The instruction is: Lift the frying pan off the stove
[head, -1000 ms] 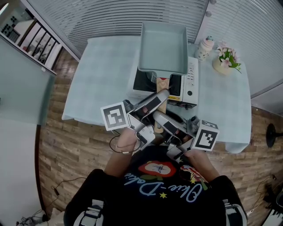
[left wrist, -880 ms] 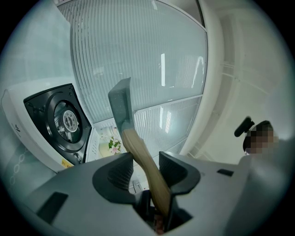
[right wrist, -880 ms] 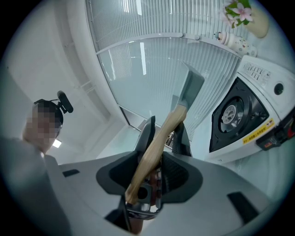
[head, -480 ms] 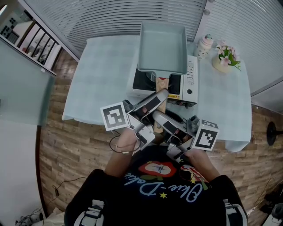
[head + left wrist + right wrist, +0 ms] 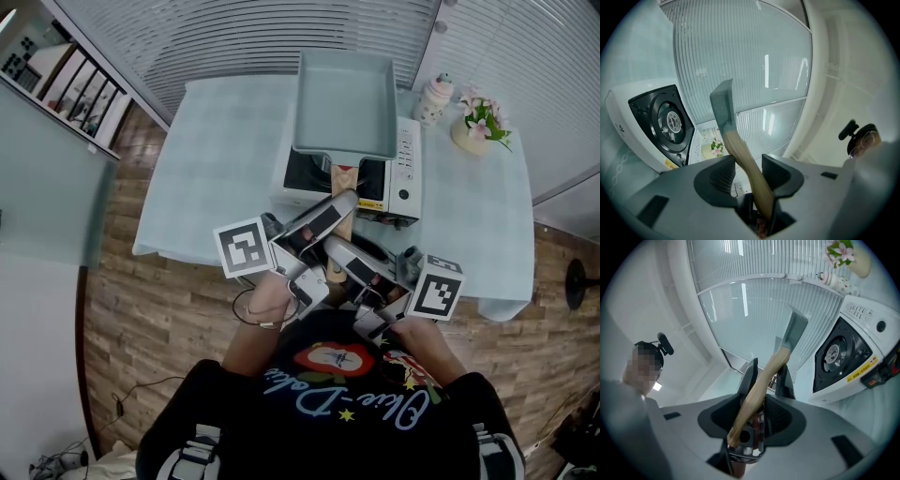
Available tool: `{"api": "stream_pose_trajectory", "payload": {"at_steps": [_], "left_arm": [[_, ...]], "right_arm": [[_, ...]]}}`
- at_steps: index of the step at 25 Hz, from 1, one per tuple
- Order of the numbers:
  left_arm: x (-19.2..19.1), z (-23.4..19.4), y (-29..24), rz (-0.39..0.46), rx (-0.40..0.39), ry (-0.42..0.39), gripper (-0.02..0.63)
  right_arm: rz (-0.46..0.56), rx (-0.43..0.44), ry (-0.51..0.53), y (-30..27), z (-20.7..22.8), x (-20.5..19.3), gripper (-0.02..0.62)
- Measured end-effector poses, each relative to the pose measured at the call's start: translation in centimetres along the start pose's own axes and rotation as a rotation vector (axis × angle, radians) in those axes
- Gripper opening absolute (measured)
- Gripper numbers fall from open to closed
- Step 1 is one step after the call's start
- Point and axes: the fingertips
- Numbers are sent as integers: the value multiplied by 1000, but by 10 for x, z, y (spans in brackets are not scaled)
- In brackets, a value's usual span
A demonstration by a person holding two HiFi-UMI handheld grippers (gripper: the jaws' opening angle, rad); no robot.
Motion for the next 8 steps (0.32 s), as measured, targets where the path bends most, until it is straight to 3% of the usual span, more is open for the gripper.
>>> {"api": "stream_pose_trajectory", "payload": {"at_steps": [8], "left_arm": [[1, 0, 0, -2, -1, 1, 160]], "right_arm": [[2, 2, -1, -1, 0, 0, 153]]}}
Point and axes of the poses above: the fingertips, and each gripper's own axes: y backward along the fingers, z to its right, x out of its top, and after that the axes turned 11 degrees about x, right-handed
